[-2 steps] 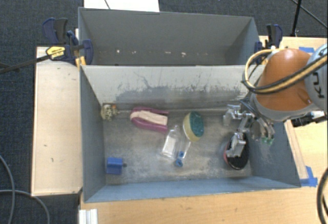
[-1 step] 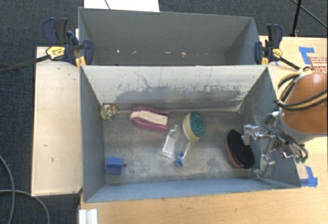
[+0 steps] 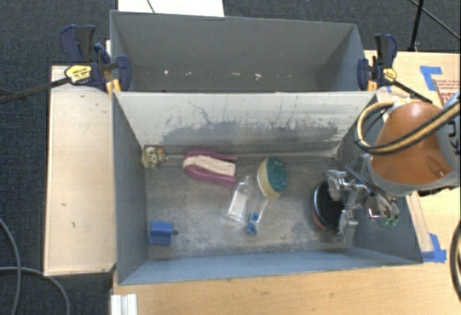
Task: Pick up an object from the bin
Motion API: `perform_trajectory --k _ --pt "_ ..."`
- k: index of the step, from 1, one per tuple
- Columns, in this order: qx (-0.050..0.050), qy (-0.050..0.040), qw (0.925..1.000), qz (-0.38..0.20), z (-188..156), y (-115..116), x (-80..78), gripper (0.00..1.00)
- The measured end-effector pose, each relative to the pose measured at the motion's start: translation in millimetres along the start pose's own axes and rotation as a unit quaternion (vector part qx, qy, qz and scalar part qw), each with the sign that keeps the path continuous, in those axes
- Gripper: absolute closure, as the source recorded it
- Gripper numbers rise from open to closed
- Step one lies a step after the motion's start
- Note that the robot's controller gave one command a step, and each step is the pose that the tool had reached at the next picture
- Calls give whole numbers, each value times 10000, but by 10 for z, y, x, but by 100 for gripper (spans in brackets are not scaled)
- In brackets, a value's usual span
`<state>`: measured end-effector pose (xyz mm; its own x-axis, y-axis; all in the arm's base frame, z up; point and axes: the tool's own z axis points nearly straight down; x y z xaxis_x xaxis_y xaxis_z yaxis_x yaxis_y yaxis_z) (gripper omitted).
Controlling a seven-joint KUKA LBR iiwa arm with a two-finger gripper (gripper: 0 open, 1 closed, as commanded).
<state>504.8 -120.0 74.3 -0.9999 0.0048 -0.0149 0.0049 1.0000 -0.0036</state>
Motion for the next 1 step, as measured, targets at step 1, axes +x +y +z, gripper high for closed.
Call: perform_trajectory --k 1 --pt "1 13 10000 -3 1 -4 11 100"
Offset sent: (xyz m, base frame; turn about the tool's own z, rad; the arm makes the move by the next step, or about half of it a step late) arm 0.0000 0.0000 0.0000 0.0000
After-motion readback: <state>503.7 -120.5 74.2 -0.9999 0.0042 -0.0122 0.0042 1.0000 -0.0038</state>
